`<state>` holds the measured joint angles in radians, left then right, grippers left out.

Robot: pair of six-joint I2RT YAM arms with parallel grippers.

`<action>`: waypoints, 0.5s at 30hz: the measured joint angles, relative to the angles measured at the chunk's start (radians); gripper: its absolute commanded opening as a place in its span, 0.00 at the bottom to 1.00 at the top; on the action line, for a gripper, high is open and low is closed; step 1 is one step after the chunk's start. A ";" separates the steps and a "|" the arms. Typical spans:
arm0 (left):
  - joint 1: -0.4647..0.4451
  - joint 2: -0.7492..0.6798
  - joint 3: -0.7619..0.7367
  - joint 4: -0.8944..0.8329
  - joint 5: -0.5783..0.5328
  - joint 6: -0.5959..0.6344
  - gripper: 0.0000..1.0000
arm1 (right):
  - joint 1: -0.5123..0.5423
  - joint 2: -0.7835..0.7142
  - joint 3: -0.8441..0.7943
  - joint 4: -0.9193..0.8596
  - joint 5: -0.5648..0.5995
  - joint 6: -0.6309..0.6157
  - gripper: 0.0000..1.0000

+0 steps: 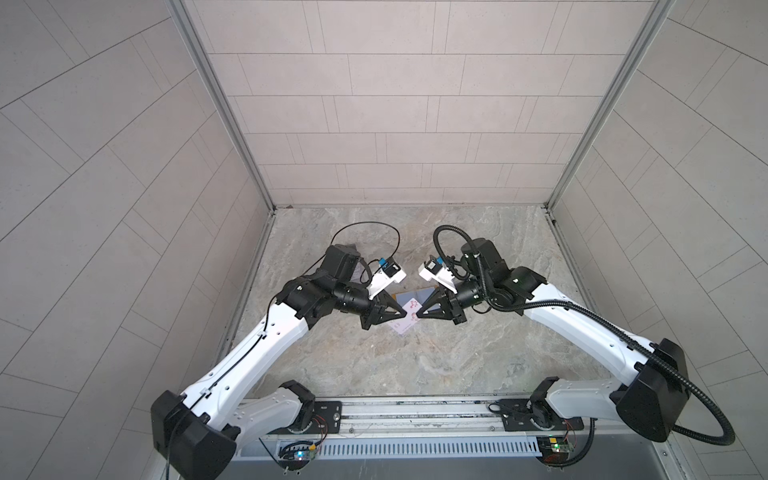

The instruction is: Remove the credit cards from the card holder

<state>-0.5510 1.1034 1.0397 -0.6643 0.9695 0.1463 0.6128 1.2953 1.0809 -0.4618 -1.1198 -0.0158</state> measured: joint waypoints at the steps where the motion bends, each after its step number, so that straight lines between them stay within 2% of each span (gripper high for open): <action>1: 0.000 0.002 0.000 0.000 -0.001 -0.001 0.02 | 0.000 0.000 0.000 -0.001 0.002 0.000 0.00; 4: 0.000 0.008 0.002 -0.003 -0.001 0.002 0.00 | 0.000 0.001 0.000 -0.006 0.006 -0.002 0.00; 9: 0.000 0.014 0.006 -0.007 -0.005 0.002 0.00 | 0.000 0.001 0.000 -0.008 0.026 -0.003 0.26; 15: 0.013 0.027 0.006 -0.031 -0.035 0.010 0.00 | -0.001 -0.001 0.000 -0.016 0.067 -0.009 0.48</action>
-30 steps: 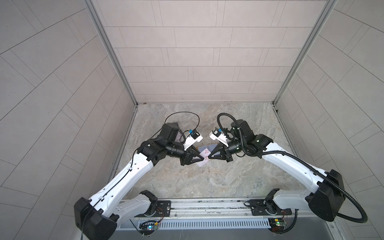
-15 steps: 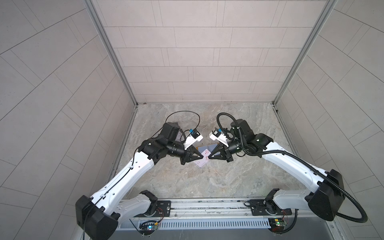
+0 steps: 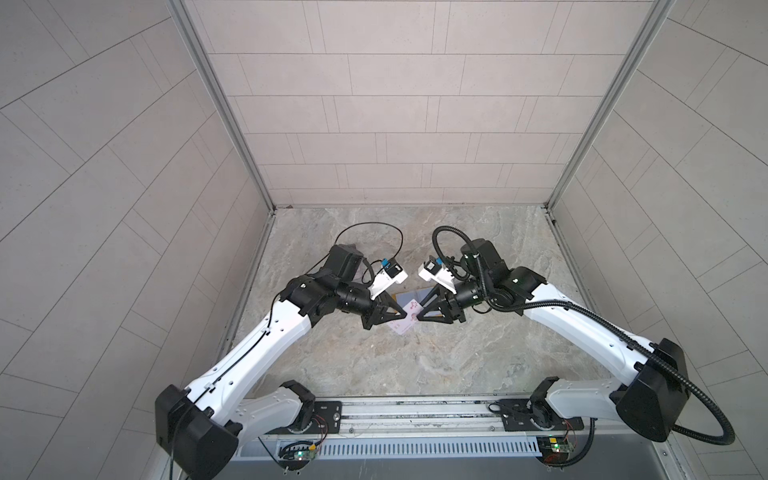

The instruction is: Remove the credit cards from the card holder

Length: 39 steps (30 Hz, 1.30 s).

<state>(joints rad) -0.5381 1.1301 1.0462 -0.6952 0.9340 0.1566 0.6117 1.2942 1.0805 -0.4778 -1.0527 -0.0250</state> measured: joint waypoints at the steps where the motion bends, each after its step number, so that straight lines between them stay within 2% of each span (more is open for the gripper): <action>1: 0.007 0.003 0.000 -0.004 -0.009 0.002 0.00 | -0.002 -0.002 0.000 -0.001 0.009 0.000 0.50; 6: 0.079 0.015 0.001 -0.018 -0.069 0.010 0.00 | -0.014 -0.043 -0.016 -0.004 0.097 -0.002 0.55; 9: 0.114 0.015 0.001 -0.018 -0.134 0.023 0.00 | -0.019 -0.083 -0.037 -0.001 0.197 0.005 0.58; 18: 0.193 0.026 0.024 0.009 -0.475 0.083 0.00 | -0.062 -0.149 -0.125 0.062 0.541 0.075 0.63; 23: 0.218 0.021 0.024 0.041 -0.640 0.193 0.00 | -0.081 -0.150 -0.159 0.099 0.729 0.110 0.68; 28: 0.251 0.021 0.024 0.042 -0.683 0.313 0.00 | -0.085 -0.172 -0.217 0.166 0.882 0.131 0.75; 31: 0.269 0.040 0.031 0.037 -0.703 0.380 0.00 | -0.089 -0.187 -0.244 0.194 0.968 0.137 0.76; 39: 0.343 0.217 0.171 -0.039 -0.660 0.576 0.00 | -0.116 -0.213 -0.319 0.256 1.098 0.150 0.78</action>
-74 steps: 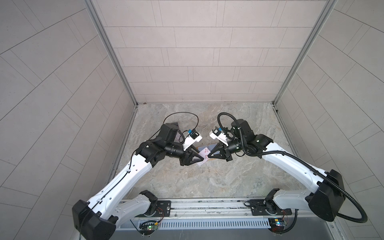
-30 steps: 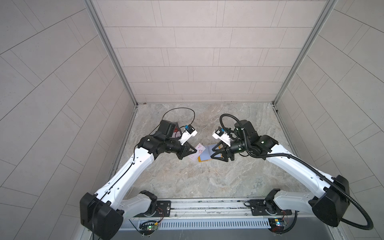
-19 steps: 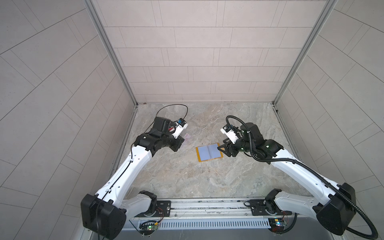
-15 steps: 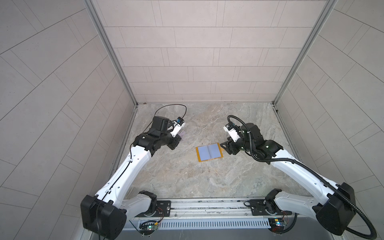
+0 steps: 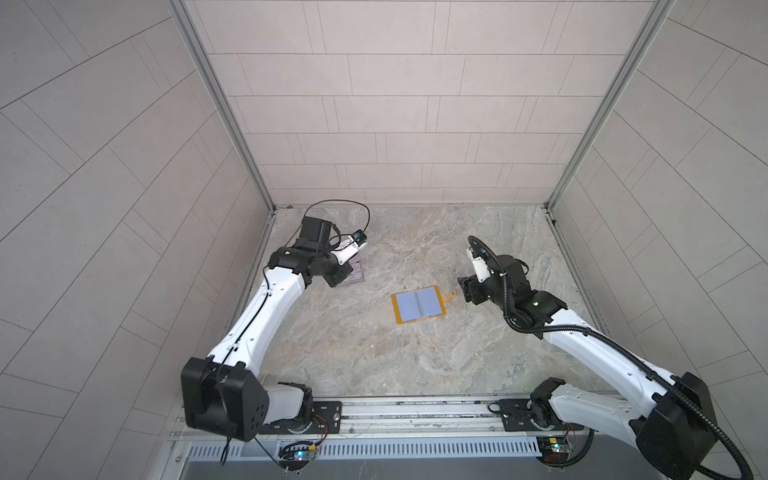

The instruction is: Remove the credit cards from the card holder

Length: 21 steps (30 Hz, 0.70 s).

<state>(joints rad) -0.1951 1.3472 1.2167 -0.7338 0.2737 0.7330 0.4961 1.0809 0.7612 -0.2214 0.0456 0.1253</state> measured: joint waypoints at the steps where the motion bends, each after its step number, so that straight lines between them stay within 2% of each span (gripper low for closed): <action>1: 0.006 0.014 0.005 -0.007 0.002 0.031 0.00 | -0.002 -0.007 -0.012 0.005 0.007 0.001 0.78; 7: 0.059 0.109 0.042 -0.028 0.039 0.182 0.00 | -0.011 -0.065 -0.067 0.041 0.048 0.014 0.78; 14: 0.083 0.237 0.121 -0.022 0.037 0.291 0.00 | -0.023 -0.142 -0.128 0.077 0.082 0.021 0.79; 21: 0.083 0.338 0.161 -0.032 0.035 0.376 0.00 | -0.033 -0.156 -0.134 0.099 0.097 0.021 0.79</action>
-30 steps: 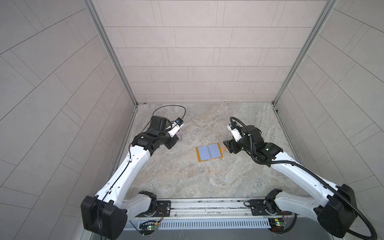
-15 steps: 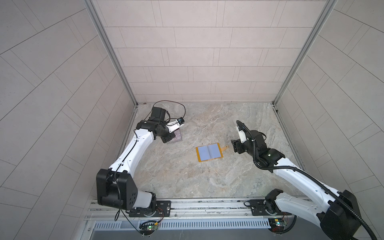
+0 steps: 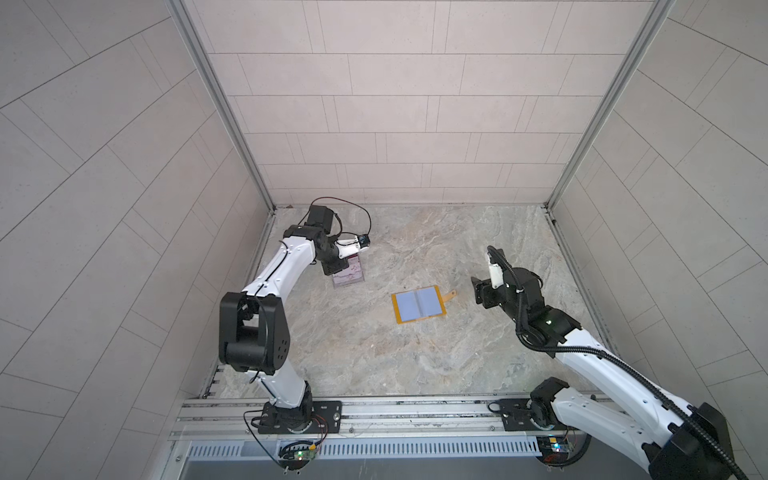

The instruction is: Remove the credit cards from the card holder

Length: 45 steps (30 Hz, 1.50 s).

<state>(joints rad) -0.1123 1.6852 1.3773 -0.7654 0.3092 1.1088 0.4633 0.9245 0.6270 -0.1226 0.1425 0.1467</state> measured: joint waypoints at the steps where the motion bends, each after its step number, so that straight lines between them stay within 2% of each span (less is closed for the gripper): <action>1: 0.000 0.010 0.007 -0.005 -0.001 0.010 0.00 | -0.002 0.000 -0.004 0.007 0.000 0.000 0.79; 13: 0.000 0.099 0.043 -0.012 -0.008 0.052 0.00 | -0.006 -0.011 -0.071 0.036 -0.031 -0.003 0.79; 22: 0.000 0.150 0.045 -0.010 -0.019 0.050 0.00 | -0.006 -0.051 -0.079 0.052 -0.004 -0.003 0.80; 41: 0.000 0.227 0.063 0.012 -0.018 -0.014 0.00 | -0.008 -0.098 -0.128 0.061 0.033 -0.003 0.80; 45: 0.000 0.228 0.063 0.012 -0.017 -0.021 0.04 | -0.008 -0.100 -0.128 0.063 0.035 -0.003 0.80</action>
<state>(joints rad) -0.1123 1.9129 1.4403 -0.7532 0.2920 1.0874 0.4549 0.8242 0.4988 -0.0601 0.1780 0.1436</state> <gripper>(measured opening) 0.049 0.803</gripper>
